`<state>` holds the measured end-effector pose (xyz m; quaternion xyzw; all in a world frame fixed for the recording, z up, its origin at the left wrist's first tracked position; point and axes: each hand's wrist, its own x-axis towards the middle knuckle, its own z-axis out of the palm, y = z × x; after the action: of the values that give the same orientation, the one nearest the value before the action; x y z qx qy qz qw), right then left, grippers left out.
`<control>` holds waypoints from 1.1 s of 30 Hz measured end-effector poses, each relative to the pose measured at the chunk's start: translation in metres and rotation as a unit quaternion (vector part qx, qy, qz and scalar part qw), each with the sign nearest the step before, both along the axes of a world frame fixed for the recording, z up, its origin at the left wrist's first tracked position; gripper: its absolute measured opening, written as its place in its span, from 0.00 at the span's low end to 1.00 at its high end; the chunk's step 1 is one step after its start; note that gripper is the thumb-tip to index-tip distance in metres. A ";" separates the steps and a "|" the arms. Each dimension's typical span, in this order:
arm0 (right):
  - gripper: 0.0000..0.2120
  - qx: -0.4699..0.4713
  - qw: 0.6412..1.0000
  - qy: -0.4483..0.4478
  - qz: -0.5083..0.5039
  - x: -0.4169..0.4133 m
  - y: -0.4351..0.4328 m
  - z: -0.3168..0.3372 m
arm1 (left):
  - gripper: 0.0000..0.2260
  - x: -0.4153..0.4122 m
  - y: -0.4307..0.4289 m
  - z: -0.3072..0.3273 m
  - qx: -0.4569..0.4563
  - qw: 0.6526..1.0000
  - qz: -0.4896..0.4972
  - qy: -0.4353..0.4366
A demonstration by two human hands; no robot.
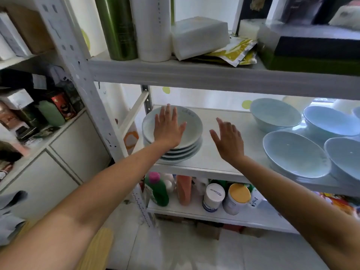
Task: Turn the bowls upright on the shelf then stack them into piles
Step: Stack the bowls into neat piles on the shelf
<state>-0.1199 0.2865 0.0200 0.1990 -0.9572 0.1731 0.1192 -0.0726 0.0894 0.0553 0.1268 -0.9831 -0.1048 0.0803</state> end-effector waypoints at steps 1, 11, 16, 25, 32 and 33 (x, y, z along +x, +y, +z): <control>0.27 0.026 0.999 0.023 0.002 -0.004 0.014 -0.001 | 0.29 -0.006 0.010 0.000 -0.007 1.000 -0.026 0.002; 0.27 0.052 0.980 -0.043 -0.185 -0.047 0.177 -0.010 | 0.28 -0.074 0.158 -0.019 -0.033 0.979 -0.199 -0.033; 0.27 0.034 0.975 -0.097 -0.196 -0.091 0.247 -0.011 | 0.27 -0.120 0.236 -0.024 0.137 0.964 -0.189 -0.123; 0.26 -0.131 0.955 -0.258 -0.059 -0.169 0.289 0.015 | 0.25 -0.210 0.311 -0.028 0.458 0.881 -0.015 -0.120; 0.28 -0.163 0.923 -0.348 -0.020 -0.197 0.283 0.005 | 0.08 -0.230 0.314 -0.038 0.392 0.912 0.036 -0.117; 0.28 -0.163 0.921 -0.354 -0.017 -0.201 0.282 0.003 | 0.07 -0.230 0.313 -0.040 0.377 0.921 0.042 -0.082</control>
<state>-0.3207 0.5683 0.0225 0.0862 -0.8988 0.3835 -0.1942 -0.3028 0.4026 0.0150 0.1968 -0.8677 -0.4536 -0.0505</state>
